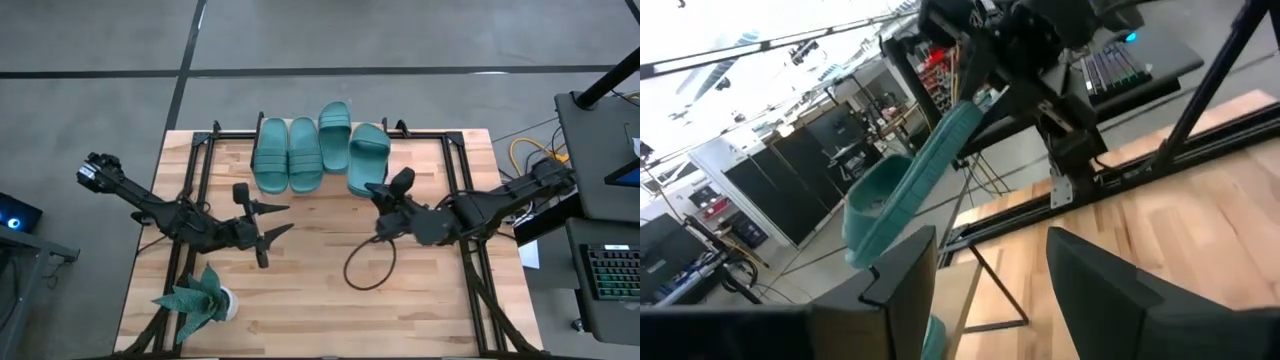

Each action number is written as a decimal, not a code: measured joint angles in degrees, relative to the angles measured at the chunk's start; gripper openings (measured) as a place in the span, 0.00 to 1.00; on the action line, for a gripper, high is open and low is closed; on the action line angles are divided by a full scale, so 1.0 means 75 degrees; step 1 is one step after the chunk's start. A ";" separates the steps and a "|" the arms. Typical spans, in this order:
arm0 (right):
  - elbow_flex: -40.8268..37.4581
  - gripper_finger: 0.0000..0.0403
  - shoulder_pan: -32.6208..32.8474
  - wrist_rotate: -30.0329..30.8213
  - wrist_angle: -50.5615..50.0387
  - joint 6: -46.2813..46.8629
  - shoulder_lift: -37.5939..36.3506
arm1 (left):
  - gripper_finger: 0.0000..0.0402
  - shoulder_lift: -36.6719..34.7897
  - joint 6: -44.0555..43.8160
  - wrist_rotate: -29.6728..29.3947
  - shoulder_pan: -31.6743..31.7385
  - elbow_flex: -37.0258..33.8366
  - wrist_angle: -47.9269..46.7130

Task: Pick and place slides into the shelf
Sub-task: Put the blue slipper on the shelf

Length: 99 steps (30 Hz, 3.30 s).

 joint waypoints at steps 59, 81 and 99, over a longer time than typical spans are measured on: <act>-0.3156 0.12 -0.1728 -0.2635 0.2474 -0.0159 -0.1425 | 0.44 0.0049 -0.0592 -0.0006 0.0003 -0.0239 -0.0131; -0.3144 0.12 -0.1636 -0.2370 0.2204 -0.1152 -0.1422 | 0.44 0.0049 -0.0580 -0.0006 0.0006 -0.0239 -0.0133; -0.3130 0.12 -0.2706 -0.3179 0.2245 -0.2491 -0.1436 | 0.44 0.0049 -0.0571 -0.0008 0.0003 -0.0239 -0.0133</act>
